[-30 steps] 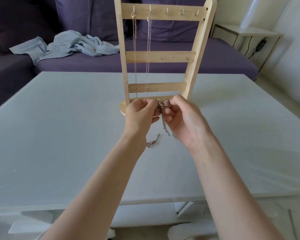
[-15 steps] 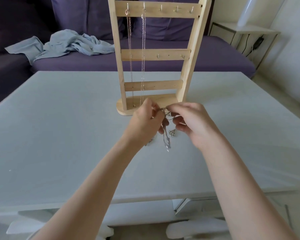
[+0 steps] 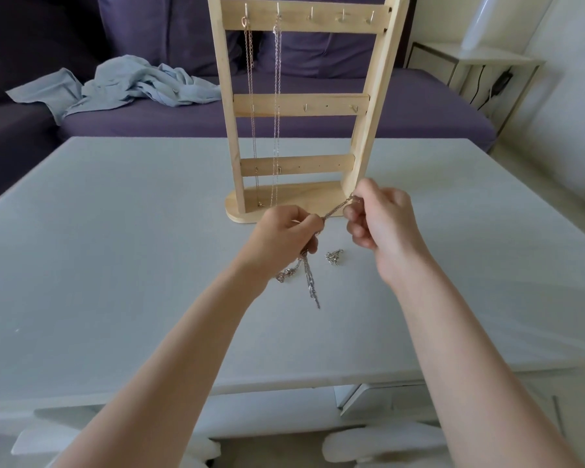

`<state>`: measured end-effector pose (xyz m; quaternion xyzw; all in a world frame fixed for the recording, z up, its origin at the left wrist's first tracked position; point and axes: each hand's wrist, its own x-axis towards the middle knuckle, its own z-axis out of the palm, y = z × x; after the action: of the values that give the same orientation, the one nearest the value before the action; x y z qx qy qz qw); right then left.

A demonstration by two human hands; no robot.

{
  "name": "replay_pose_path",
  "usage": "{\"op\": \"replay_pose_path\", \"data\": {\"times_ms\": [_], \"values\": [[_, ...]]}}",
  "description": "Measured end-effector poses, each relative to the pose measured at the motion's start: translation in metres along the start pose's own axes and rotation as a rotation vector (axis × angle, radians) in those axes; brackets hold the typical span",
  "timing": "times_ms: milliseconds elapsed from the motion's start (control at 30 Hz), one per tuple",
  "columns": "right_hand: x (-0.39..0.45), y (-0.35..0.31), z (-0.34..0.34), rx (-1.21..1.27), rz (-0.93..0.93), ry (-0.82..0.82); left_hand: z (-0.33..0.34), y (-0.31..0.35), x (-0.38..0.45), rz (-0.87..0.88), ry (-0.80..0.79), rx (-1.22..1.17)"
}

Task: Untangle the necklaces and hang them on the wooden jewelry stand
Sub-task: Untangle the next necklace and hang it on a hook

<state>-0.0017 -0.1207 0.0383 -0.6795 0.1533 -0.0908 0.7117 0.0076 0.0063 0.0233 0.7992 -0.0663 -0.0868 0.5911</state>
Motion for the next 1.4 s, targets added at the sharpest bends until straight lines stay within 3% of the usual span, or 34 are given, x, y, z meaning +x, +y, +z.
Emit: {"op": "replay_pose_path", "data": {"times_ms": [100,267,400,733,833,967,1200,1400], "values": [[0.001,0.002,-0.001,-0.072,0.055,-0.041,-0.007,0.001,-0.001,0.005,-0.024,-0.147],[-0.002,0.005,-0.001,0.081,0.106,-0.354,-0.013,-0.001,-0.002,-0.035,-0.012,-0.211],[-0.002,0.006,-0.001,-0.089,-0.001,-0.330,-0.014,-0.002,-0.002,-0.053,0.027,-0.176],[-0.002,0.009,0.009,-0.509,-0.160,-0.280,-0.015,-0.004,-0.003,-0.149,-0.104,-0.363],[-0.003,0.008,0.011,-0.386,-0.074,-0.241,-0.016,-0.003,-0.003,-0.100,-0.087,-0.253],[0.000,0.010,0.013,-0.289,0.066,-0.176,-0.008,-0.002,-0.004,-0.033,-0.048,0.099],[0.001,0.012,0.009,-0.329,0.002,-0.245,-0.015,-0.004,-0.001,0.018,0.018,-0.009],[0.000,0.015,0.012,-0.599,-0.164,-0.259,-0.023,-0.015,-0.001,0.168,0.084,0.408]]}}
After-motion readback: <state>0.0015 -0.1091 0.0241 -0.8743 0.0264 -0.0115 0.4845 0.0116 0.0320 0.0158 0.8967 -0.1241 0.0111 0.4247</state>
